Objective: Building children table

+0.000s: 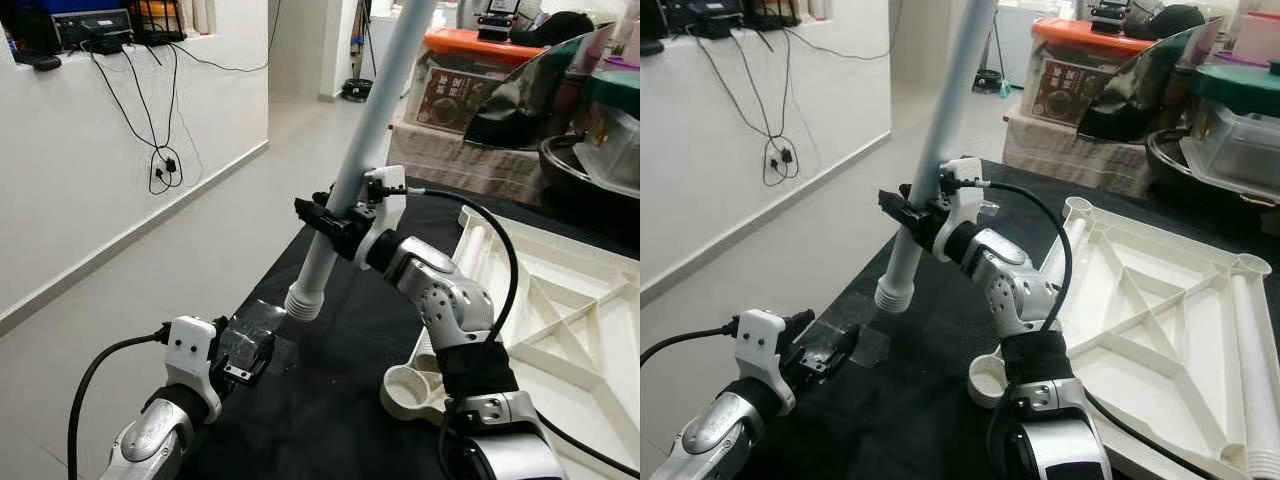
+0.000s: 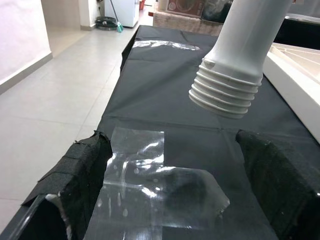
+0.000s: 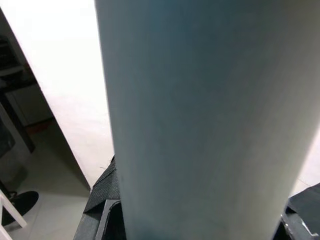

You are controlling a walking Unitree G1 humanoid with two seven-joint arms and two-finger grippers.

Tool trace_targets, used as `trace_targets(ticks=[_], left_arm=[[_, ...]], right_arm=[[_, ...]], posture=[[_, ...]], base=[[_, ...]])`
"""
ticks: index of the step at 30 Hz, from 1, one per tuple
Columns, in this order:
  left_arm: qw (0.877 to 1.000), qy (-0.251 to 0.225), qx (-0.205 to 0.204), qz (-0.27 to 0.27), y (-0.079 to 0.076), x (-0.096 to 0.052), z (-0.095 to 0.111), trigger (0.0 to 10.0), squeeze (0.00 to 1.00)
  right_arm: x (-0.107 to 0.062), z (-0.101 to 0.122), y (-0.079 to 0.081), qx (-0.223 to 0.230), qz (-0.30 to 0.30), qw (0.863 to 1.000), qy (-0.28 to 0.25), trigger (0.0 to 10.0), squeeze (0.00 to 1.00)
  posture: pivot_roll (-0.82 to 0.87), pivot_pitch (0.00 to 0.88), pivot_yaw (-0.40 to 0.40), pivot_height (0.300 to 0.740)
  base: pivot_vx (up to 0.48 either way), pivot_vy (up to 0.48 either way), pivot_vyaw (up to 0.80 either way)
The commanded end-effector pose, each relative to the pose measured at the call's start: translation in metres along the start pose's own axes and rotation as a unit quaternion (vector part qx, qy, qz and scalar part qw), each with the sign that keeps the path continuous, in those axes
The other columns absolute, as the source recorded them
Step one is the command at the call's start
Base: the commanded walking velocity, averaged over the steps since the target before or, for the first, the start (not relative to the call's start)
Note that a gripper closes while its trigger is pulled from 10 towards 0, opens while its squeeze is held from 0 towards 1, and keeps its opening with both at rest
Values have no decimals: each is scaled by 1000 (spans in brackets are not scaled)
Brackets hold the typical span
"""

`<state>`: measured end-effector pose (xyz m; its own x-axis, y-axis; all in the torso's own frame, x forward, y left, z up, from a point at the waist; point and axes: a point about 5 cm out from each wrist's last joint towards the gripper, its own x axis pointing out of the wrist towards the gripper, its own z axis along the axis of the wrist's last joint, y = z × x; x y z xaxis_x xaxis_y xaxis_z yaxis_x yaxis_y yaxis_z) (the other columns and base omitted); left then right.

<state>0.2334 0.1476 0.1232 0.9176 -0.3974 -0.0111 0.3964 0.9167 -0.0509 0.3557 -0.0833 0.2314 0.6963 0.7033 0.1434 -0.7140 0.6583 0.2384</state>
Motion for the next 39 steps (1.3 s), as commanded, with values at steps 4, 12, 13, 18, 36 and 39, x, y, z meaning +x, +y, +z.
trace_targets(ticks=[4,12,13,18,36,39], left_arm=[[1000,1,-8,-4,-2,2,-2,10000,0],[1000,5,-7,-2,-1,2,-3,10000,0],[1000,5,-7,-3,-1,2,-4,10000,0],[1000,8,-6,-3,-2,2,-5,10000,0],[1000,5,-10,-3,-3,1,-4,10000,0],[1000,4,-9,-3,-3,2,-4,10000,0]], right_arm=[[1,3,3,-3,6,1000,-10,0,0],[3,5,4,-7,15,1000,-9,0,0],[3,5,5,-7,16,1000,-9,0,0],[5,5,7,-9,22,1000,-9,0,0],[5,12,6,-21,29,999,-13,0,0],[5,12,6,-22,29,999,-14,0,0]], posture=[[66,0,-83,740],[70,0,-89,740],[70,0,-89,740],[72,0,-90,740],[72,0,-88,740],[71,0,-85,740]], base=[[0,-240,0],[0,0,0],[0,0,0],[0,0,0],[-156,0,0],[0,0,0]])
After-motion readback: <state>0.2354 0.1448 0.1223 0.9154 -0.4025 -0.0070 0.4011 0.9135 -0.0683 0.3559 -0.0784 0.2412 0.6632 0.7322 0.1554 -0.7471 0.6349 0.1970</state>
